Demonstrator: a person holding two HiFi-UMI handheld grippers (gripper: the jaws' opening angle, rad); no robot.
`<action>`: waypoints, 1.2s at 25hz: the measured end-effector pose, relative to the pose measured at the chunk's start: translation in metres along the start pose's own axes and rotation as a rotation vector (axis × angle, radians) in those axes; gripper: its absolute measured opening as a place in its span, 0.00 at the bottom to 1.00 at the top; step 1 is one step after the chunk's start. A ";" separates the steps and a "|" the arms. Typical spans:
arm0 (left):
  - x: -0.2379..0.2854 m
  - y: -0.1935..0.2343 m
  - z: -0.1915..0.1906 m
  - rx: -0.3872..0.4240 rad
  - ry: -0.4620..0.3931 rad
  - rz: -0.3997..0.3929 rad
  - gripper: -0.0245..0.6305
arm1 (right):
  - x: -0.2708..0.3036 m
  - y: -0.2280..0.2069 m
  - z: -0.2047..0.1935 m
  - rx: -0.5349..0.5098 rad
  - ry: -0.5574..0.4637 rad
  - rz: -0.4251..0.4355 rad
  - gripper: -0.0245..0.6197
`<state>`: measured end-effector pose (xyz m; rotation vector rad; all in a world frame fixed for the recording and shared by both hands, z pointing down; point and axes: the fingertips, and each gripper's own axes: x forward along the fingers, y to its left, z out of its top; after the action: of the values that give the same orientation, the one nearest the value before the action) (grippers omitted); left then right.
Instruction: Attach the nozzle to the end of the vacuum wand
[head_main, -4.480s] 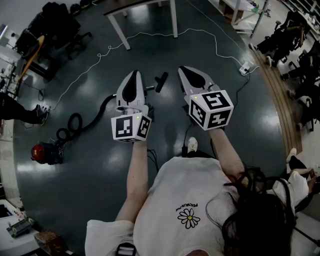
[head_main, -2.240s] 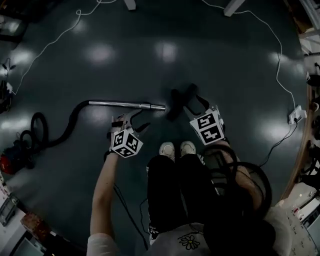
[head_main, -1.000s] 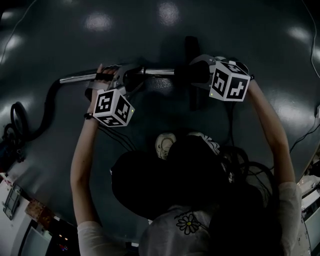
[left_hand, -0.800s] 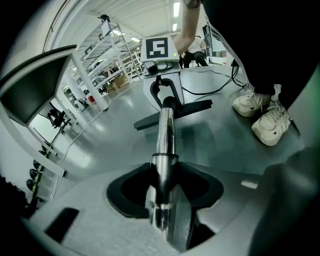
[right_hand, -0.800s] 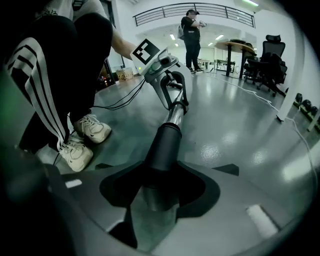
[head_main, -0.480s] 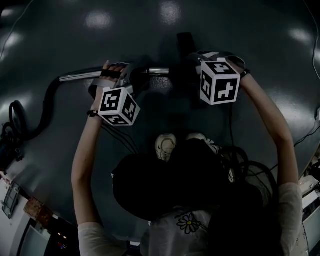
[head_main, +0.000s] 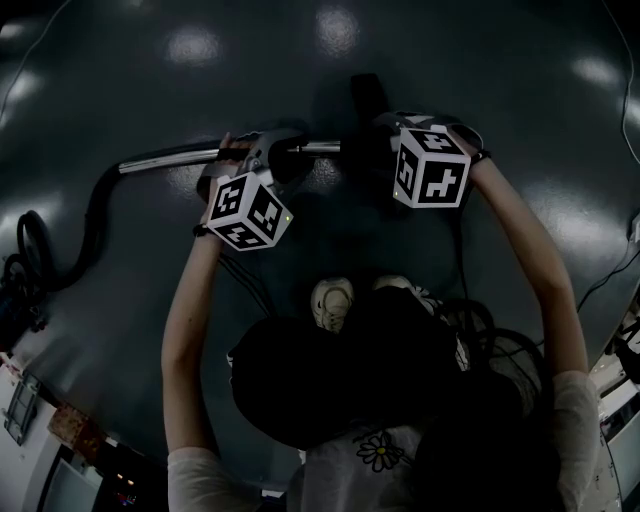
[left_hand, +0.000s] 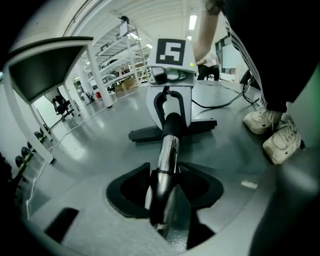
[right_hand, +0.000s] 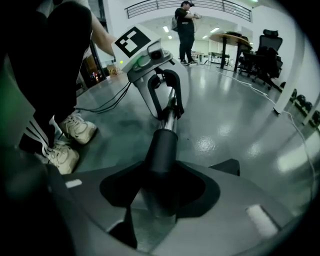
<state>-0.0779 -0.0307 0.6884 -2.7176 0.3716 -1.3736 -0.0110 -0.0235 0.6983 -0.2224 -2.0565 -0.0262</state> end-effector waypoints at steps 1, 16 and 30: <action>0.000 0.000 0.001 -0.015 -0.012 -0.006 0.31 | 0.000 0.000 0.000 0.019 -0.012 -0.006 0.35; 0.011 -0.008 0.030 0.042 -0.084 -0.052 0.30 | -0.013 -0.006 0.009 0.279 -0.122 -0.132 0.36; -0.480 0.183 0.362 -0.806 -0.897 0.568 0.04 | -0.579 -0.022 0.195 1.082 -0.851 -0.805 0.05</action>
<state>-0.0947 -0.1046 0.0644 -2.9726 1.6521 0.2459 0.0819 -0.1082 0.1005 1.4669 -2.4974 0.7747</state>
